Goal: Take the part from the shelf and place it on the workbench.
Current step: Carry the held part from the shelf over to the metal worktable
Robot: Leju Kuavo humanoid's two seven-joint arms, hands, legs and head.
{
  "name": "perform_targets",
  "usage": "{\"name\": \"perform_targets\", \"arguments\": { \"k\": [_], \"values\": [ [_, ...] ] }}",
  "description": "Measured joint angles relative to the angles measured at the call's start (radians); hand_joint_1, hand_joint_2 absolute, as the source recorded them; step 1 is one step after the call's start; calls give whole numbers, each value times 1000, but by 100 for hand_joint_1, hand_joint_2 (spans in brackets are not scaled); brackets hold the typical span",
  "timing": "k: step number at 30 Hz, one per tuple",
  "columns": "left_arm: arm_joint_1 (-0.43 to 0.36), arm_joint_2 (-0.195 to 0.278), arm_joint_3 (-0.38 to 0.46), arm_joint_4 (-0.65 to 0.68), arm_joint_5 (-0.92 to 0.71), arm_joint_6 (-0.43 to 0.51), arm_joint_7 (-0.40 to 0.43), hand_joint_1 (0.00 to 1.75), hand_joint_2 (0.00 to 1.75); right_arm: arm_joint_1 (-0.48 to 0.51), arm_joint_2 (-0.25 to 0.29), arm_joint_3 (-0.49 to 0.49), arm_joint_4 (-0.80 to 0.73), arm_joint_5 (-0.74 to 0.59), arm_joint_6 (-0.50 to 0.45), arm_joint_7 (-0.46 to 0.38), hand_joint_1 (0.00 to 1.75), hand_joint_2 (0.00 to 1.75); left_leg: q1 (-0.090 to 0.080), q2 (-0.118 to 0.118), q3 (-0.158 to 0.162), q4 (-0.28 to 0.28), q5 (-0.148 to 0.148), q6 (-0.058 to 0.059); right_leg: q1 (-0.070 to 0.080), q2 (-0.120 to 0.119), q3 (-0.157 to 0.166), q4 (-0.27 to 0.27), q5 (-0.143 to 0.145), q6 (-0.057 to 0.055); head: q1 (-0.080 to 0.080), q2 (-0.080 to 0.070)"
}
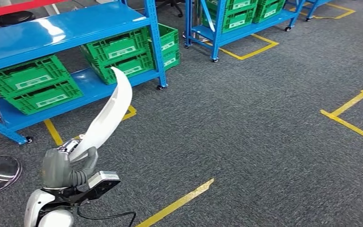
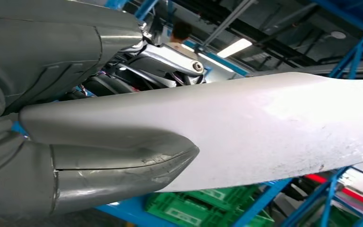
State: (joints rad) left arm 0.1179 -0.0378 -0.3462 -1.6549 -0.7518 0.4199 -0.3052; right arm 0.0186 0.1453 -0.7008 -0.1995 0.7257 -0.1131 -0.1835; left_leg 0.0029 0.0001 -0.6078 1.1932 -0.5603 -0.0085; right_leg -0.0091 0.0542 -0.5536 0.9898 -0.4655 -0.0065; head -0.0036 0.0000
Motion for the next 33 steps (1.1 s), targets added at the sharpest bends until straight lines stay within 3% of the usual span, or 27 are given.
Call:
{"name": "perform_targets", "arguments": {
  "k": [2, 4, 5, 7, 8, 9, 11, 13, 14, 16, 18, 20, 22, 24, 26, 28, 29, 30, 31, 33],
  "values": [
    [-1, 1, 0, 0, 4, -9, 0, 175, 175, -1, 0, -2, 0, 2, -2, 0, 0, 175, 3, -41, 63, -129, 57, 7, 0, 25, -5, 6, 3, 5, 1, 0],
    [-2, 2, 0, 2, 14, -22, 2, 175, 175, -3, 1, -3, 0, 6, -6, 2, 0, 175, 4, -73, 88, -190, 68, 11, -2, 46, -18, 10, 9, 17, 1, 0],
    [-2, 2, 0, 3, 24, -31, 1, 175, 175, -2, 2, -4, 0, 8, -9, 4, 0, 175, 3, -73, 87, -195, 68, 13, -4, 56, -25, 10, 13, 24, 1, 0],
    [-3, 2, 1, 4, 55, -57, -3, 175, 175, 1, 4, -7, 0, 11, -13, 8, 0, 175, 3, -54, 85, -203, 74, 22, -7, 59, -39, 10, 16, 38, 1, 0],
    [-4, 1, 2, 4, 73, -70, -8, 175, 175, 3, 5, -9, 0, 12, -16, 11, 0, 175, 4, -41, 85, -210, 80, 29, -5, 40, -49, 22, 5, 43, 4, 0],
    [-3, 0, 2, 5, 86, -80, -14, 175, 175, 2, 5, -11, 0, 13, -18, 13, 0, 175, 6, -28, 84, -215, 84, 34, -3, 13, -67, 54, -19, 47, 8, 0],
    [-2, -1, 4, 11, 100, -85, -31, 175, 175, -1, 8, -14, 0, 16, -26, 16, 0, 175, 4, 0, 79, -218, 88, 40, -3, -36, -117, 173, -91, 54, 15, 0],
    [-2, -4, 5, 24, 110, -88, -48, 175, 175, -2, 15, -18, 0, 17, -37, 17, 0, 175, 1, 30, 75, -218, 88, 41, -5, -47, -154, 275, -135, 60, 16, 0],
    [-3, -5, 5, 31, 114, -92, -52, 175, 175, -2, 18, -19, 0, 19, -42, 18, 0, 175, 1, 43, 74, -217, 88, 41, -5, -50, -147, 277, -130, 62, 16, 0],
    [-7, -9, 6, 42, 121, -102, -57, 175, 175, -1, 23, -21, 0, 25, -47, 21, 0, 175, 0, 65, 76, -215, 87, 38, -5, -66, -77, 172, -74, 61, 16, 0],
    [-17, -12, 7, 49, 123, -113, -65, 175, 175, -5, 27, -22, 0, 32, -50, 25, 0, 175, -3, 83, 76, -211, 85, 31, 0, -98, 0, 42, -34, 51, 16, 0],
    [-28, -13, 8, 54, 123, -124, -74, 175, 175, -8, 31, -22, 0, 38, -50, 26, 0, 175, -8, 97, 75, -207, 86, 21, 6, -107, 22, -1, -29, 38, 15, 0],
    [-40, -13, 9, 57, 126, -136, -84, 175, 175, -8, 33, -23, 1, 43, -50, 25, 0, 175, -7, 105, 74, -205, 85, 11, 4, -89, 16, 0, -22, 26, 15, 0],
    [-52, -13, 13, 58, 138, -145, -101, 175, 175, -10, 33, -24, 1, 45, -50, 20, 0, 175, -3, 75, 60, -170, 54, 0, -1, -72, 13, -4, -14, 13, 13, 0],
    [-59, -12, 21, 59, 151, -148, -122, 175, 175, -15, 34, -24, 1, 48, -49, 16, 0, 175, 2, 28, 15, -60, -10, -9, -3, -52, 10, -5, -9, 4, 10, 0],
    [-61, -12, 29, 61, 156, -146, -136, 175, 175, -18, 35, -25, 1, 52, -48, 15, 0, 175, 4, 11, -38, 59, -54, -11, -3, -28, 5, -4, -6, 1, 10, 0],
    [-63, -12, 32, 62, 156, -146, -140, 175, 175, -17, 35, -25, 1, 54, -48, 14, 0, 175, 4, 9, -47, 77, -48, -11, -2, -16, 4, -2, -5, 1, 10, 0],
    [-65, -12, 35, 63, 156, -145, -141, 175, 175, -16, 35, -26, 1, 55, -48, 14, 0, 175, 4, 7, -39, 60, -25, -9, -2, -3, 3, 0, -5, 1, 10, 0],
    [-68, -12, 36, 64, 156, -145, -142, 175, 175, -16, 36, -26, 1, 56, -48, 14, 0, 175, 4, -1, -14, 4, 14, -6, -2, 10, 3, 2, -5, 1, 10, 0],
    [-74, -12, 39, 64, 156, -144, -143, 175, 175, -18, 37, -26, 1, 58, -48, 13, 0, 175, 6, -41, 44, -122, 74, 4, -2, 35, 0, 7, -3, 6, 11, 0]
  ]
}}
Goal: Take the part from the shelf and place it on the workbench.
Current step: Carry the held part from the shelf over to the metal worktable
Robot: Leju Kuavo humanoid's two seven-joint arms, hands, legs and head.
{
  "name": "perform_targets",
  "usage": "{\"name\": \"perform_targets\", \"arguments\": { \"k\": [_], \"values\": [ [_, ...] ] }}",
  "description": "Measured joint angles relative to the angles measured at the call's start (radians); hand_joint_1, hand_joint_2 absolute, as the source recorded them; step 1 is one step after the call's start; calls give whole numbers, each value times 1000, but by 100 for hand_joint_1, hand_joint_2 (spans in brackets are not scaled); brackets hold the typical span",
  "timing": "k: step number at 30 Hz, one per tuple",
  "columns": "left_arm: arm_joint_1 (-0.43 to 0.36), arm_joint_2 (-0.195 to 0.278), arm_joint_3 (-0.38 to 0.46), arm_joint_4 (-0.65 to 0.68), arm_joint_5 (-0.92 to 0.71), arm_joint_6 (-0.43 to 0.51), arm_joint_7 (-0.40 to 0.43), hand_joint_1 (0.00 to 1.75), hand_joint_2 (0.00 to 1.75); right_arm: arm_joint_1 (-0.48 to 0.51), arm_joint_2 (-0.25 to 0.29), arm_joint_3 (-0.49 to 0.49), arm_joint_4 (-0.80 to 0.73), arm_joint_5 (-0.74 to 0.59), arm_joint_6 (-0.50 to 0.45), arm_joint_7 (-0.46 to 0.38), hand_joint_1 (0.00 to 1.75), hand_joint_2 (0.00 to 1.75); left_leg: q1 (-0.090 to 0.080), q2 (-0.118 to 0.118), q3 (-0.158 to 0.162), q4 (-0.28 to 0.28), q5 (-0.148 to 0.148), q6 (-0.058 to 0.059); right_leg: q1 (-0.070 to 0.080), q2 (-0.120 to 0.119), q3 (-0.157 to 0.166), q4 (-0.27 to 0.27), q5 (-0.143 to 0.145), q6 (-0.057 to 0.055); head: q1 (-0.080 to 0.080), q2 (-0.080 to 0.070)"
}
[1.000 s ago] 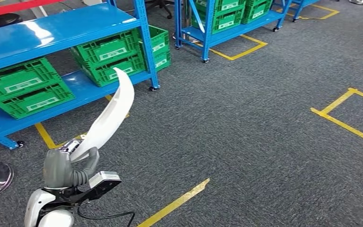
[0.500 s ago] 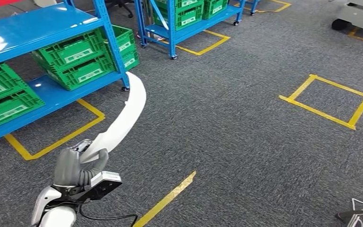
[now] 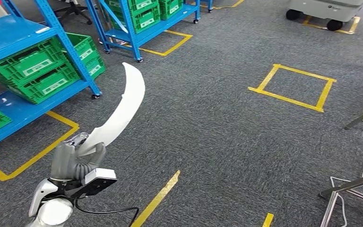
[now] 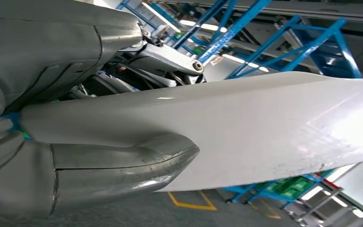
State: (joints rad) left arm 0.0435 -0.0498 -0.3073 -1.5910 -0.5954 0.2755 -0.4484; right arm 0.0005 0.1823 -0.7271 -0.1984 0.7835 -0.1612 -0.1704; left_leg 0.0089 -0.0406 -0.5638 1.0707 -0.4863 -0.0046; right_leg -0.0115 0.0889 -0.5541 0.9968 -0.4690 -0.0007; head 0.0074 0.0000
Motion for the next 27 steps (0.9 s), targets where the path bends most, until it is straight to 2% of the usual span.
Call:
{"name": "perform_targets", "arguments": {
  "k": [1, 2, 4, 5, 6, 7, 8, 9, 10, 11, 12, 13, 15, 16, 17, 19, 20, 22, 24, 25, 26, 27],
  "values": [
    [-3, 0, 1, 0, 0, 0, 0, 175, 175, -1, 1, 0, 0, 1, 0, -1, 0, 175, 1, -17, 18, -43, 10, 4, -1, 11, -6, 3, 2, 5, -1, 0],
    [-5, 0, 2, 0, 0, 1, 0, 175, 175, -1, 2, 0, 0, 1, 0, -1, 0, 175, 1, -26, 23, -61, 9, 6, -2, 21, -14, 4, 5, 11, -1, 0],
    [-10, -2, 3, 1, 1, 2, -2, 175, 175, 1, 2, 0, 0, 2, 1, -2, 0, 175, 1, -12, 23, -75, 8, 12, -6, 37, -29, 3, 12, 26, -2, 0],
    [-12, -3, 4, 1, 4, 2, -4, 175, 175, 4, 2, -1, 0, 3, 3, -3, 0, 175, 3, -2, 23, -79, 12, 17, -5, 27, -36, 6, 9, 32, -1, 0],
    [-15, -4, 6, 1, 10, 2, -8, 175, 175, 5, 1, -1, 0, 4, 6, -5, 0, 175, 5, 10, 24, -85, 16, 22, -3, 6, -48, 24, -3, 37, 1, 0],
    [-16, -4, 9, 1, 18, 2, -12, 175, 175, 5, -1, -1, 0, 5, 9, -7, 0, 175, 6, 23, 24, -89, 18, 26, -2, -23, -69, 63, -28, 41, 3, 0],
    [-17, -5, 13, 1, 27, -1, -15, 175, 175, 4, -3, -1, 0, 6, 14, -9, 0, 175, 4, 37, 23, -89, 19, 28, -1, -54, -97, 125, -60, 45, 6, 0],
    [-17, -5, 18, 2, 39, -7, -17, 175, 175, 3, -5, -1, 0, 6, 17, -11, 0, 175, 3, 52, 22, -89, 19, 29, -1, -71, -130, 195, -92, 49, 7, 0],
    [-18, -4, 23, 3, 50, -16, -17, 175, 175, 3, -7, -1, 0, 8, 19, -13, 0, 175, 2, 67, 21, -88, 18, 30, -2, -79, -158, 255, -113, 51, 7, 0],
    [-19, -4, 28, 4, 59, -27, -16, 175, 175, 4, -7, -1, 0, 10, 21, -13, 0, 175, 2, 80, 21, -88, 18, 30, -2, -83, -170, 285, -117, 53, 7, 0],
    [-20, -4, 33, 4, 66, -37, -12, 175, 175, 6, -8, -1, 0, 11, 21, -13, 0, 175, 2, 92, 22, -88, 18, 29, -2, -87, -162, 274, -101, 54, 7, 0],
    [-22, -4, 38, 5, 69, -45, -8, 175, 175, 8, -10, -1, 0, 14, 22, -13, 0, 175, 2, 104, 23, -88, 17, 28, -3, -95, -133, 221, -71, 53, 8, 0],
    [-28, -4, 48, 7, 72, -57, 2, 175, 175, 7, -13, -2, 0, 17, 23, -14, 0, 175, -2, 123, 26, -86, 12, 21, 2, -140, -53, 79, -17, 47, 8, 0],
    [-31, -4, 52, 7, 71, -62, 5, 175, 175, 5, -13, -2, 0, 19, 23, -15, 0, 175, -6, 131, 28, -85, 11, 16, 5, -158, -25, 30, -5, 41, 8, 0],
    [-34, -3, 56, 7, 71, -66, 7, 175, 175, 3, -13, -2, 0, 21, 24, -15, 0, 175, -9, 139, 29, -83, 9, 11, 8, -168, -14, 8, -3, 34, 8, 0],
    [-38, -2, 62, 7, 71, -73, 12, 175, 175, 3, -14, -3, 0, 23, 25, -16, 0, 175, -12, 158, 30, -83, 9, 1, 10, -150, -17, 5, -2, 19, 7, 0],
    [-41, -2, 63, 7, 72, -76, 15, 175, 175, 5, -15, -4, 0, 24, 26, -17, 0, 175, -10, 157, 30, -80, 4, -5, 9, -140, -19, 4, 0, 12, 7, 0],
    [-44, 0, 66, 7, 72, -81, 19, 175, 175, 6, -15, -6, 0, 25, 25, -18, 0, 175, -5, 119, 13, -33, -35, -15, 5, -117, -21, 0, 8, -1, 4, 0],
    [-43, 4, 69, 7, 72, -85, 21, 175, 175, 3, -15, -9, 0, 27, 25, -20, 0, 175, -2, 68, -41, 91, -104, -20, 3, -91, -24, -1, 11, -8, 0, 0],
    [-43, 6, 70, 8, 73, -87, 21, 175, 175, 3, -15, -10, 0, 28, 25, -20, 0, 175, -2, 57, -71, 156, -129, -20, 4, -77, -24, 0, 12, -9, -1, 0],
    [-42, 8, 71, 8, 73, -89, 21, 175, 175, 4, -15, -11, 0, 29, 25, -21, 0, 175, -2, 52, -91, 197, -136, -19, 6, -63, -24, 0, 12, -9, -2, 0],
    [-42, 10, 72, 8, 74, -91, 22, 175, 175, 5, -15, -12, 0, 30, 25, -21, 0, 175, -2, 48, -96, 201, -122, -16, 7, -49, -24, 0, 12, -10, -1, 0]
  ]
}}
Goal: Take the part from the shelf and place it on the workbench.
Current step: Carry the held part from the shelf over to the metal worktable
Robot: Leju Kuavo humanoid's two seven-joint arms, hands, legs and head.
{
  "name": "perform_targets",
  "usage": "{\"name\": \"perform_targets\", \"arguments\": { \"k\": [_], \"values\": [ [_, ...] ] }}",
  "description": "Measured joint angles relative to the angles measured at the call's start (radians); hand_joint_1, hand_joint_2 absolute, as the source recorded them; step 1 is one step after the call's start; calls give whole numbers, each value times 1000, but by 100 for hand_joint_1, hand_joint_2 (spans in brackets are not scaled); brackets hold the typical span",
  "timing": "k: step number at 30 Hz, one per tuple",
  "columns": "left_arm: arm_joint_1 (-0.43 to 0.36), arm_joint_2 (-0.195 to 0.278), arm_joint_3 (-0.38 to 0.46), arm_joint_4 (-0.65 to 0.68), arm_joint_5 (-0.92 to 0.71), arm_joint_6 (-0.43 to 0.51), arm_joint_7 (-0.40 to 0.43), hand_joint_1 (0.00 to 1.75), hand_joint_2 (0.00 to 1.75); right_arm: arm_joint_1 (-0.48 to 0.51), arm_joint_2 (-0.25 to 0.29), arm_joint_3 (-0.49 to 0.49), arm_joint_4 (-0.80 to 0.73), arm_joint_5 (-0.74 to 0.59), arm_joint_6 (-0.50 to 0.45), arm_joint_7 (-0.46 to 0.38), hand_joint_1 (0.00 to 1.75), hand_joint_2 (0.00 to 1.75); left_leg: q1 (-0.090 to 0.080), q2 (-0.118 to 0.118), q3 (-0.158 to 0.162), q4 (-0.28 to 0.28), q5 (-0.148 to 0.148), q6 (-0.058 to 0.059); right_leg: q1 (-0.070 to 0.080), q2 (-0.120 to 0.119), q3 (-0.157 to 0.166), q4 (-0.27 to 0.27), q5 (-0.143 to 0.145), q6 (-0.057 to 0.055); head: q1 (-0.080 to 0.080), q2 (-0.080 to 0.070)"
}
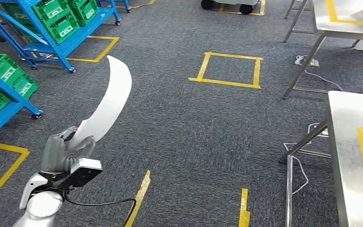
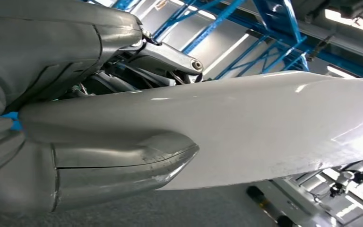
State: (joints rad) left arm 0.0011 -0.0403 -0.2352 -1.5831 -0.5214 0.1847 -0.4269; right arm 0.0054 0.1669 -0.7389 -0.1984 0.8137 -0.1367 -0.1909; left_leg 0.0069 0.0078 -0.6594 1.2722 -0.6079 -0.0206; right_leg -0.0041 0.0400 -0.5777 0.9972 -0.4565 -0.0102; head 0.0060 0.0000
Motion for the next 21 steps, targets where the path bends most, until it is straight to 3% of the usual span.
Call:
{"name": "perform_targets", "arguments": {
  "k": [2, 4, 6, 8, 10, 12, 14, 15, 16, 18, 20, 21],
  "values": [
    [-1, 1, 2, 0, 1, -3, 0, 175, 175, 1, 0, -3, 0, 3, -1, 0, 0, 175, -1, -19, 38, -96, 76, 13, 3, 28, 3, 1, 0, 0, 0, 0],
    [-3, 3, 4, 0, 1, -5, 0, 175, 175, -1, 1, -6, 0, 5, -1, 0, 0, 175, -2, -67, 86, -214, 136, 30, 5, 51, 0, 3, 2, 2, 2, 0],
    [-5, 5, 5, 0, 2, -6, 0, 175, 175, -2, 2, -7, 0, 6, -1, -1, 0, 175, -3, -89, 103, -261, 140, 37, 2, 71, -12, 7, 6, 11, 2, 0],
    [-10, 5, 6, 0, 2, -6, 0, 175, 175, 0, 1, -8, 0, 7, -1, -1, 0, 175, -1, -67, 108, -279, 138, 37, 0, 84, -25, 9, 9, 23, -1, 0],
    [-12, 4, 9, 0, 2, -7, 0, 175, 175, 3, -2, -8, 0, 7, -1, -1, 0, 175, 4, -43, 113, -292, 144, 40, 3, 47, -47, 45, -16, 33, 5, 0],
    [-11, 3, 11, 0, 2, -7, -1, 175, 175, 0, -3, -8, 0, 8, -1, -1, 0, 175, 6, -17, 114, -297, 146, 43, 2, -10, -102, 155, -76, 42, 12, 0],
    [-10, 3, 12, 0, 3, -7, -1, 175, 175, -3, -3, -8, 0, 8, -1, -1, 0, 175, 5, 12, 114, -296, 145, 44, -4, -32, -160, 275, -120, 52, 14, 0],
    [-10, 4, 12, 0, 3, -8, -1, 175, 175, -2, -3, -8, 0, 8, -1, -1, 0, 175, 5, 26, 114, -296, 144, 43, -8, -36, -167, 292, -118, 56, 14, 0],
    [-10, 4, 12, 0, 3, -8, -1, 175, 175, 0, -4, -8, 0, 8, -1, -1, 0, 175, 5, 38, 114, -296, 143, 41, -11, -40, -155, 272, -99, 59, 14, 0],
    [-12, 4, 12, 0, 5, -9, -1, 175, 175, 1, -5, -8, 0, 8, -1, -2, 0, 175, 5, 58, 119, -295, 138, 35, -14, -68, -83, 142, -38, 61, 14, 0],
    [-15, 5, 13, 0, 7, -11, -1, 175, 175, -3, -6, -8, -1, 9, -1, -2, 0, 175, -1, 75, 122, -289, 132, 23, -11, -99, -20, 34, -10, 52, 14, 0],
    [-16, 5, 14, 0, 8, -13, 0, 175, 175, -4, -6, -8, -1, 10, -2, -2, 0, 175, -4, 83, 123, -287, 131, 17, -8, -106, -8, 13, -10, 45, 13, 0]
  ]
}}
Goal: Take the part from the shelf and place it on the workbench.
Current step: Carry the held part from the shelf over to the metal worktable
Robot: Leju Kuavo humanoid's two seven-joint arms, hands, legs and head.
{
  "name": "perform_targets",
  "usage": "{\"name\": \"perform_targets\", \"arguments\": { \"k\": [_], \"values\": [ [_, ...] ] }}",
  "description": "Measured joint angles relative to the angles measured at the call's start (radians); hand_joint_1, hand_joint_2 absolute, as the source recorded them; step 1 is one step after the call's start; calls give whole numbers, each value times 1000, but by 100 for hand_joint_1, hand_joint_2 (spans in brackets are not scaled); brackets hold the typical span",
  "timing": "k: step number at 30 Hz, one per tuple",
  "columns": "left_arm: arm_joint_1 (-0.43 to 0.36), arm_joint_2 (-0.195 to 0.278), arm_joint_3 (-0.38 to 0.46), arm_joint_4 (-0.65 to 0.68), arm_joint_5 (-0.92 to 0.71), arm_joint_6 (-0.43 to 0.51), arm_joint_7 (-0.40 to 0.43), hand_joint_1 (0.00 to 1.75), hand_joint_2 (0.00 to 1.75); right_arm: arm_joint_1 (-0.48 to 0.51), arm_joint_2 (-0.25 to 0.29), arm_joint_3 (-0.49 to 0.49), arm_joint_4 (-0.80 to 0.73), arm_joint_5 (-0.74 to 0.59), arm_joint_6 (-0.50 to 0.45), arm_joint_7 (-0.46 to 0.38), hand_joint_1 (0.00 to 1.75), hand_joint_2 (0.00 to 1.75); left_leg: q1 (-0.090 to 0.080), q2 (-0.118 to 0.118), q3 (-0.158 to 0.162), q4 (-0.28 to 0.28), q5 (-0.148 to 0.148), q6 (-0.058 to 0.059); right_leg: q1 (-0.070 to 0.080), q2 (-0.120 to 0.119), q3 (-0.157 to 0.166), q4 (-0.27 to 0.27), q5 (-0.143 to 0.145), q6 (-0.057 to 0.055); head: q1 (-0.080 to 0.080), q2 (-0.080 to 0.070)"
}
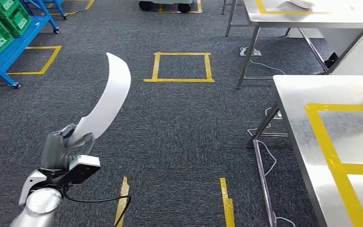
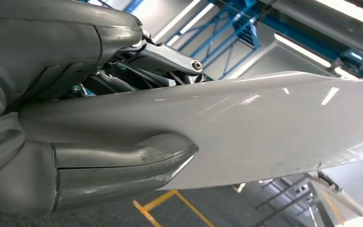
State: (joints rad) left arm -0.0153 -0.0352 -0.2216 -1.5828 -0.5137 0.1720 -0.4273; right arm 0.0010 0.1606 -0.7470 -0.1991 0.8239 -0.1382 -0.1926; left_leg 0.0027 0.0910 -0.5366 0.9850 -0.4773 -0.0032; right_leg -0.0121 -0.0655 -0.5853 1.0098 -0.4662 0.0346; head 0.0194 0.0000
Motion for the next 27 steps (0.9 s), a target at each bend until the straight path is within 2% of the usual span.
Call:
{"name": "perform_targets", "arguments": {
  "k": [2, 3, 4, 6, 8, 9, 10, 11, 12, 14, 16, 17, 18, 19, 20, 22, 23, 24, 25, 26, 27],
  "values": [
    [-4, 0, 0, 0, 1, -3, 0, 175, 175, 1, 0, -1, 0, 2, -1, 1, 0, 175, -1, 15, 2, 1, -3, -10, 2, 19, -1, 0, 0, -16, -1, 0],
    [-7, 1, 0, 0, 1, -3, 1, 175, 175, 2, 0, -1, 0, 3, -2, 1, 0, 175, 2, 8, 2, 5, -10, -16, 2, 29, -2, -1, 2, -23, -1, 0],
    [-9, 2, 0, 0, 1, -4, 1, 175, 175, 3, -1, -2, 0, 4, -3, 2, 0, 175, 4, -9, -4, 24, -27, -21, 1, 38, -3, -2, 4, -30, -2, 0],
    [-10, 4, 0, 1, 1, -7, 3, 175, 175, 1, -1, -5, 0, 5, -3, 2, 0, 175, 8, -57, -45, 123, -89, -25, 0, 59, -4, -4, 7, -40, -5, 0],
    [-9, 7, 0, 4, 0, -11, 5, 175, 175, -1, -1, -6, 0, 7, -2, 2, 0, 175, 8, -79, -106, 256, -144, -23, 3, 84, -4, -4, 8, -44, -6, 0],
    [-9, 7, 0, 5, 0, -13, 7, 175, 175, 0, -1, -6, 0, 8, -1, 2, 0, 175, 7, -82, -125, 292, -149, -21, 5, 96, -4, -4, 8, -45, -6, 0],
    [-9, 7, 0, 6, 0, -15, 10, 175, 175, 1, -1, -6, 0, 8, -1, 2, 0, 175, 7, -84, -128, 293, -134, -17, 7, 109, -4, -3, 9, -45, -6, 0],
    [-10, 8, 0, 7, -1, -17, 13, 175, 175, 1, -1, -6, 0, 10, -1, 2, 0, 175, 6, -88, -113, 255, -101, -11, 9, 123, -3, -3, 9, -45, -6, 0],
    [-12, 8, 0, 7, -2, -18, 15, 175, 175, 2, -1, -7, 0, 11, 0, 2, 0, 175, 6, -98, -87, 195, -60, -4, 11, 136, -1, -3, 9, -45, -6, 0],
    [-17, 9, 0, 7, -5, -20, 20, 175, 175, 1, 1, -7, 0, 14, 1, 2, 0, 175, 6, -141, -37, 75, -5, 10, 13, 160, -5, 0, 11, -42, -4, 0],
    [-24, 10, 0, 8, -9, -21, 27, 175, 175, -1, 2, -7, 1, 18, 3, 1, 0, 175, 4, -163, -20, 27, -3, 14, 9, 179, -16, 1, 15, -33, -4, 0],
    [-27, 10, 0, 8, -11, -21, 31, 175, 175, -1, 2, -7, 1, 19, 3, 1, 0, 175, 4, -155, -17, 17, -4, 13, 7, 188, -21, 0, 17, -27, -7, 0],
    [-30, 9, 0, 8, -12, -21, 35, 175, 175, 1, 1, -7, 1, 20, 4, 1, 0, 175, 5, -144, -14, 10, -4, 14, 6, 190, -26, 1, 17, -21, -7, 0],
    [-33, 9, 1, 8, -13, -21, 37, 175, 175, 3, 0, -7, 1, 20, 4, 1, 0, 175, 7, -134, -9, 4, -3, 17, 7, 177, -33, 10, 11, -15, -5, 0],
    [-35, 8, 1, 8, -14, -21, 38, 175, 175, 3, 0, -8, 1, 21, 5, 2, 0, 175, 10, -122, -4, -2, -3, 20, 9, 153, -49, 39, -3, -10, -1, 0],
    [-35, 8, 2, 9, -18, -21, 41, 175, 175, 0, -1, -8, 1, 21, 7, 2, 0, 175, 10, -97, 4, -6, -6, 25, 9, 95, -111, 151, -53, 0, 6, 0],
    [-34, 8, 2, 10, -19, -21, 41, 175, 175, -2, -1, -8, 1, 21, 8, 1, 0, 175, 9, -84, 6, -6, -9, 26, 6, 81, -148, 217, -76, 4, 8, 0],
    [-34, 8, 2, 11, -21, -21, 42, 175, 175, -1, -1, -8, 1, 21, 9, 1, 0, 175, 8, -71, 9, -5, -13, 26, 4, 74, -174, 262, -85, 7, 8, 0],
    [-33, 9, 2, 12, -22, -20, 43, 175, 175, 0, -1, -9, 1, 21, 10, 1, 0, 175, 8, -59, 13, -5, -17, 25, 3, 70, -183, 273, -77, 8, 8, 0],
    [-33, 8, 2, 12, -23, -20, 43, 175, 175, 2, -1, -9, 1, 21, 11, 1, 0, 175, 8, -48, 20, -5, -22, 23, 2, 66, -170, 244, -50, 8, 8, 0],
    [-33, 8, 2, 13, -24, -20, 44, 175, 175, 3, -1, -10, 1, 21, 11, 1, 0, 175, 8, -37, 28, -5, -29, 21, 2, 57, -138, 183, -13, 7, 8, 0]
  ]
}}
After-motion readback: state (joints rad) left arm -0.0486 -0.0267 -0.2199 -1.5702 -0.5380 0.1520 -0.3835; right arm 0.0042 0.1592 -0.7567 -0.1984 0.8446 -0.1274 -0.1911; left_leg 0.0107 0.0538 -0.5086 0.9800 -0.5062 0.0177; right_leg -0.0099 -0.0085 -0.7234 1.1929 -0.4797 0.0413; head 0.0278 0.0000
